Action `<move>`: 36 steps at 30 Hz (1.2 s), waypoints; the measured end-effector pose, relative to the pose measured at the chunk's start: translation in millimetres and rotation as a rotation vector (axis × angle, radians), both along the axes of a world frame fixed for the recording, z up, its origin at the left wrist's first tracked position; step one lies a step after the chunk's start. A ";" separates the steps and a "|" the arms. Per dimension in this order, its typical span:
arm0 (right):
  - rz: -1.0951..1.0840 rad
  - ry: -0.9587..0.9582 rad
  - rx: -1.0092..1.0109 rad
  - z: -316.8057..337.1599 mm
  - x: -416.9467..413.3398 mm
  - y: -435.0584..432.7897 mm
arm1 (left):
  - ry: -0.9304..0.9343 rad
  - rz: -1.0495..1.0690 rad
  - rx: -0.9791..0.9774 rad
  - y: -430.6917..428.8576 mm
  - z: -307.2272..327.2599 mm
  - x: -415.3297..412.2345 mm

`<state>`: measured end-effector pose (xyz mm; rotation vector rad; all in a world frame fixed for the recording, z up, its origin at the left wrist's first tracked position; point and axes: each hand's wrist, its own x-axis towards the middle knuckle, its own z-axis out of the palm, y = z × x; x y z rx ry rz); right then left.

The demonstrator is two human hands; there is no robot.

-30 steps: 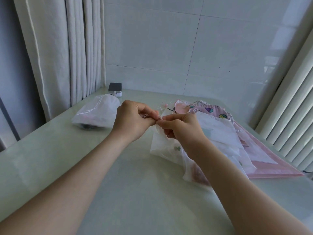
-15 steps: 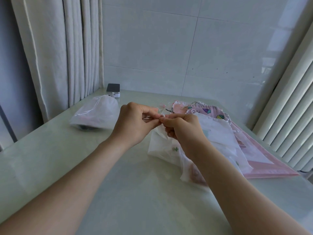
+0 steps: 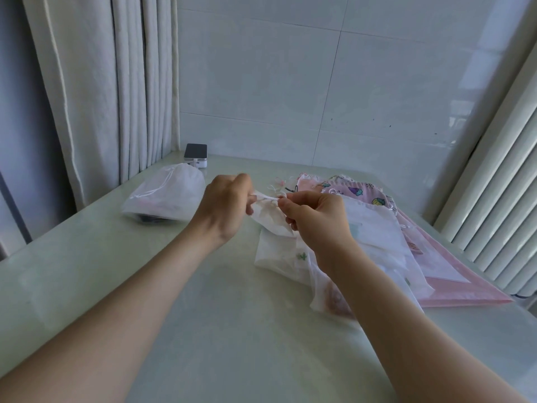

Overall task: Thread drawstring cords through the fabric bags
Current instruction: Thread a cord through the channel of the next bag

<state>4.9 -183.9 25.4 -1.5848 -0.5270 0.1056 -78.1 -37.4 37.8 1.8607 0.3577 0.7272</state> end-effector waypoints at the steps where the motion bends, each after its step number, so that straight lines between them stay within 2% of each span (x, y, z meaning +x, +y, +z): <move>1: -0.012 -0.002 0.007 0.3 -0.4 0.0 | 0.025 -0.030 -0.047 -0.6 2.3 -1.6; 5: -0.012 -0.031 -0.018 1.7 -1.7 -1.0 | 0.198 -0.066 -0.036 -5.9 -1.2 -2.3; 9: 0.009 -0.091 -0.070 0.5 -3.3 -0.1 | 0.132 -0.129 -0.040 -3.8 -9.9 3.6; 13: 0.008 -0.139 -0.102 -0.8 -3.2 0.5 | 0.115 -0.186 0.066 -2.5 -14.6 5.7; 16: 0.011 -0.147 -0.103 -1.2 -2.7 0.0 | 0.045 -0.119 0.192 0.2 -17.1 6.4; 19: 0.010 -0.180 -0.122 -1.7 -1.1 -0.1 | 0.007 0.000 0.228 7.1 -17.9 9.2; 23: 0.008 -0.201 -0.151 -1.3 3.9 -1.7 | 0.060 0.133 0.222 11.8 -13.6 7.7; 28: 0.003 -0.199 -0.178 -0.5 5.2 -3.0 | 0.095 0.046 0.094 8.1 -9.0 1.4; 33: 0.002 -0.194 -0.172 -0.2 3.7 -3.4 | 0.087 0.024 0.292 5.1 -14.9 -1.0; 36: -0.021 -0.193 -0.172 -0.9 6.3 -3.6 | 0.110 0.021 0.340 7.4 -17.5 -0.6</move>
